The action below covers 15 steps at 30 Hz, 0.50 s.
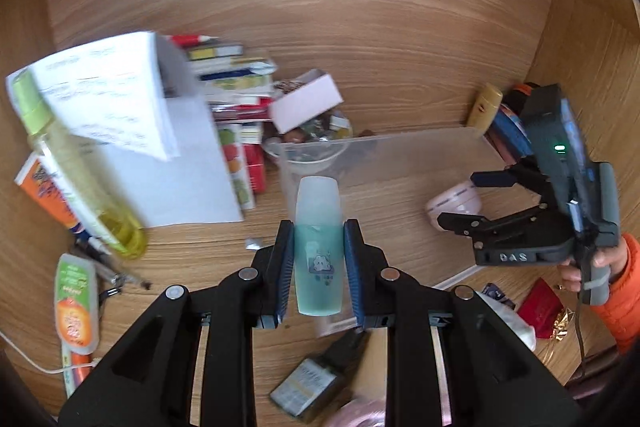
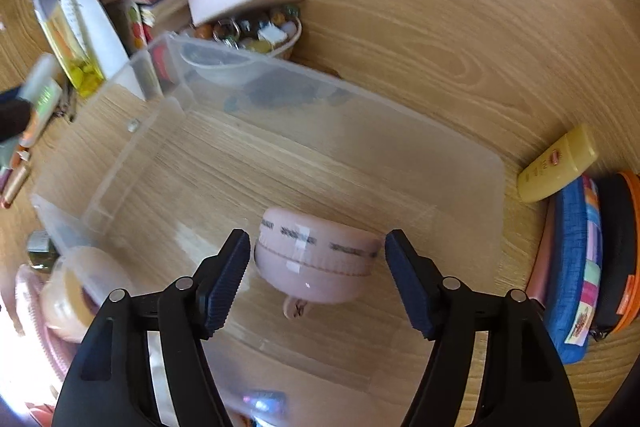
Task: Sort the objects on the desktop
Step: 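Open the right gripper to drop the fan while the left releases the bottle into the box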
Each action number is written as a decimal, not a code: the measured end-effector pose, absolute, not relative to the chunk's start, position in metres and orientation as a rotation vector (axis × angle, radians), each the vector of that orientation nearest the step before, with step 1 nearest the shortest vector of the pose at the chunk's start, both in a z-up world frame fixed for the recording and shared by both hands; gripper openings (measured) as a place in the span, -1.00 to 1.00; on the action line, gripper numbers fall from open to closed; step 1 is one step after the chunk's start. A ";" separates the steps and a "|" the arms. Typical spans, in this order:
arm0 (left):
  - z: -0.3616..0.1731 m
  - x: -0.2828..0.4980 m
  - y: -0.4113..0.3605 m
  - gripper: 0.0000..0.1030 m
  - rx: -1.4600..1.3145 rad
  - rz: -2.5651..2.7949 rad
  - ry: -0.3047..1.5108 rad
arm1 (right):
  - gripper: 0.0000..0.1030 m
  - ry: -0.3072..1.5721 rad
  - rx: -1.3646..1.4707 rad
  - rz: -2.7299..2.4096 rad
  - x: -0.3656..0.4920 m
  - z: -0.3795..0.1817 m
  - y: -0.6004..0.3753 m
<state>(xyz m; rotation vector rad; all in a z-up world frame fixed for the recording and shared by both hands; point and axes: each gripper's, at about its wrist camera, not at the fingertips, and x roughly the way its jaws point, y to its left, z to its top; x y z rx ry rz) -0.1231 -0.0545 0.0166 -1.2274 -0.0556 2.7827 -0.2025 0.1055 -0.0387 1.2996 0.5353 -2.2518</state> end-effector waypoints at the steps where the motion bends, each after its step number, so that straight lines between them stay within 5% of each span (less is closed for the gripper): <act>1: 0.015 -0.127 -0.051 -0.54 -1.238 2.771 -0.050 | 0.36 0.537 1.278 -2.264 -0.199 -0.034 0.107; 15: -0.022 -0.149 -0.024 -0.54 -1.390 2.681 0.020 | 0.58 0.474 1.047 -2.399 -0.149 -0.006 0.137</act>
